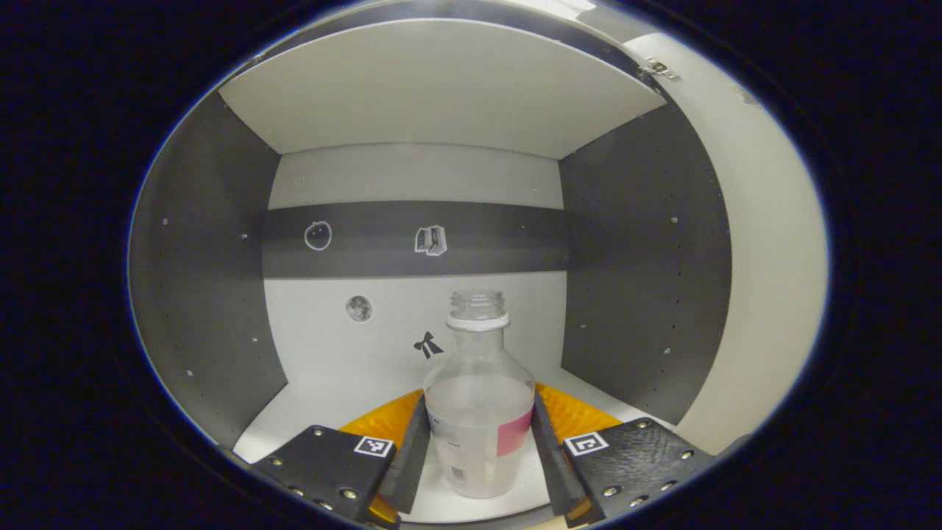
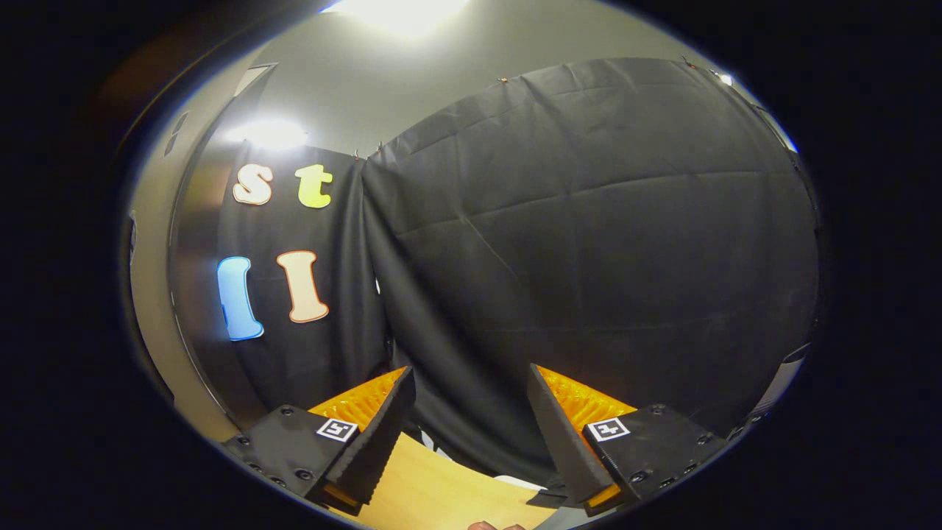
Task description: Grasp the bottle in the cabinet with the left hand and place it on the coaster, then close the right door with the right hand and the left door with the left hand.
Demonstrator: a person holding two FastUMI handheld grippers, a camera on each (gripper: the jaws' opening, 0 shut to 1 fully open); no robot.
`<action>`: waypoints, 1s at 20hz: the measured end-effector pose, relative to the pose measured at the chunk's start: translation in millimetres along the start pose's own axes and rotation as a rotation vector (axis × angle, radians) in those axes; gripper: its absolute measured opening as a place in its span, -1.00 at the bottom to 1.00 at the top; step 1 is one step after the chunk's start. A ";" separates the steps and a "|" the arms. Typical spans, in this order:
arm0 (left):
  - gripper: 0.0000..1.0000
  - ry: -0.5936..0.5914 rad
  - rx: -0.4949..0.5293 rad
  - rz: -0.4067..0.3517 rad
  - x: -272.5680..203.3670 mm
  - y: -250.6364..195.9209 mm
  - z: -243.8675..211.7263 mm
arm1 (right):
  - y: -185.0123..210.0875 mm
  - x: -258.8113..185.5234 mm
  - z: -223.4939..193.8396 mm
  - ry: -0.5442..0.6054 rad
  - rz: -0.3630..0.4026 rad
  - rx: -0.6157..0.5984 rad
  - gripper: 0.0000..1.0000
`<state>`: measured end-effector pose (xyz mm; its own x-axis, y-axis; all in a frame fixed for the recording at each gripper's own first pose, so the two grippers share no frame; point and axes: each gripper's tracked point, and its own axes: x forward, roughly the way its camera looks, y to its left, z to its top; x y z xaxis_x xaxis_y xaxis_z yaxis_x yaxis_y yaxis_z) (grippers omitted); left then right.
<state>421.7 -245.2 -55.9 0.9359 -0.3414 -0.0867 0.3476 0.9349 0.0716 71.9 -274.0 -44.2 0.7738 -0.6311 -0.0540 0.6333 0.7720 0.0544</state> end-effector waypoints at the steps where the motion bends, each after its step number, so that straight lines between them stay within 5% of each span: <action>1: 0.35 -0.006 0.008 -0.002 -5.9 0.4 4.3 | 4.0 0.7 0.1 0.003 0.016 0.007 0.92; 6: 0.48 -0.053 0.030 -0.038 -56.2 -5.0 34.8 | 21.1 4.1 -0.5 0.006 0.085 0.000 0.92; 9: 0.32 -0.083 0.044 -0.066 -88.3 -11.7 36.8 | 36.1 4.2 1.3 0.006 0.143 -0.020 0.92; 11: 0.48 -0.092 0.033 -0.081 -108.1 -16.9 34.0 | 43.3 2.4 11.7 -0.019 0.178 -0.039 0.94; 12: 0.32 -0.095 0.025 -0.086 -114.5 -17.6 33.0 | 44.4 1.6 17.7 -0.033 0.191 -0.049 0.92; 14: 0.48 -0.093 0.006 -0.091 -134.7 -18.8 22.5 | 49.5 -1.1 27.4 -0.057 0.216 -0.064 0.92; 17: 0.48 -0.073 -0.037 -0.096 -155.9 -19.0 -6.6 | 58.6 -6.7 37.4 -0.077 0.253 -0.070 0.94; 18: 0.33 -0.057 -0.051 -0.092 -161.5 -17.8 -20.6 | 61.9 -8.0 39.2 -0.078 0.264 -0.069 0.94; 20: 0.48 -0.025 -0.079 -0.087 -172.9 -15.7 -52.5 | 67.6 -13.4 39.9 -0.068 0.285 -0.066 0.92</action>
<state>251.5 -195.7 -94.2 0.9039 -0.4229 -0.0641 0.4229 0.9061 -0.0141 104.6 -216.4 -0.1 0.9207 -0.3898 0.0211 0.3900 0.9208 -0.0075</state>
